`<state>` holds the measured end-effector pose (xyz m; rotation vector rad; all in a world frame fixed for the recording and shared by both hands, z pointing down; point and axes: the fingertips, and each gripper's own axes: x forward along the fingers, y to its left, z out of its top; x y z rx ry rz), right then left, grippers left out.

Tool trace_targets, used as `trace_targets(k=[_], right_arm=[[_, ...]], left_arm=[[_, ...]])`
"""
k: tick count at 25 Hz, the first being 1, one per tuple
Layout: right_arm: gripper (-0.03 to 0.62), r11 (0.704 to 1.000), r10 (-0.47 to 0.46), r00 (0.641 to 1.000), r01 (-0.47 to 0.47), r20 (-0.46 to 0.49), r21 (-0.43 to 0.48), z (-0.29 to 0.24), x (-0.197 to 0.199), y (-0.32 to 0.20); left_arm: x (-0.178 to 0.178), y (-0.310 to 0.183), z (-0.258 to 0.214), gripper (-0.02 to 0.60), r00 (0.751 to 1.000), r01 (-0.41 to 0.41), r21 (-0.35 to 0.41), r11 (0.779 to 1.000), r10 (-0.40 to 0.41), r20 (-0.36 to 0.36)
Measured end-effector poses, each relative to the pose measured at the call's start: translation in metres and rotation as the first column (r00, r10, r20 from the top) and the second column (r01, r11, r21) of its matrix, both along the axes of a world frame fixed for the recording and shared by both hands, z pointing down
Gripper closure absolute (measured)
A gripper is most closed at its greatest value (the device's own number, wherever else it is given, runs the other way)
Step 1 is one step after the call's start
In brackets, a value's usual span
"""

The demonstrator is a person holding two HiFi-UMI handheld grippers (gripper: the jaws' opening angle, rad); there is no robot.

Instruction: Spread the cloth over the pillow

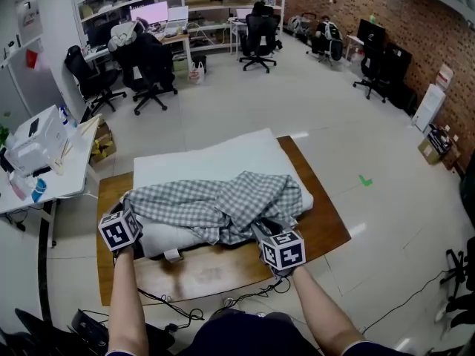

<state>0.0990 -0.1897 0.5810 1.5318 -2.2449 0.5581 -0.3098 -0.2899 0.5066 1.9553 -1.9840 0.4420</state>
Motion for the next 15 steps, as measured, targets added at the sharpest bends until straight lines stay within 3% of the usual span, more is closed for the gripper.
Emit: trace_targets(k=[5, 8, 9, 15], right_arm=[[0.455, 1.000, -0.016, 1.000, 0.015, -0.025, -0.020, 0.008, -0.011, -0.013], [0.564, 1.000, -0.007, 0.999, 0.007, -0.051, -0.006, 0.007, -0.009, -0.012], [0.568, 1.000, -0.002, 0.999, 0.002, -0.049, -0.001, 0.006, -0.006, -0.011], [0.570, 0.991, 0.121, 0.992, -0.119, -0.041, 0.065, -0.023, 0.050, 0.001]], left_arm=[[-0.001, 0.005, 0.004, 0.572, 1.000, -0.012, -0.009, 1.000, 0.012, -0.007], [-0.002, 0.005, 0.003, 0.572, 1.000, -0.016, -0.004, 1.000, 0.016, -0.004], [-0.004, 0.005, 0.003, 0.572, 1.000, -0.016, -0.002, 1.000, 0.016, -0.002], [-0.017, 0.003, -0.004, 0.572, 1.000, -0.003, 0.009, 1.000, 0.003, 0.002]])
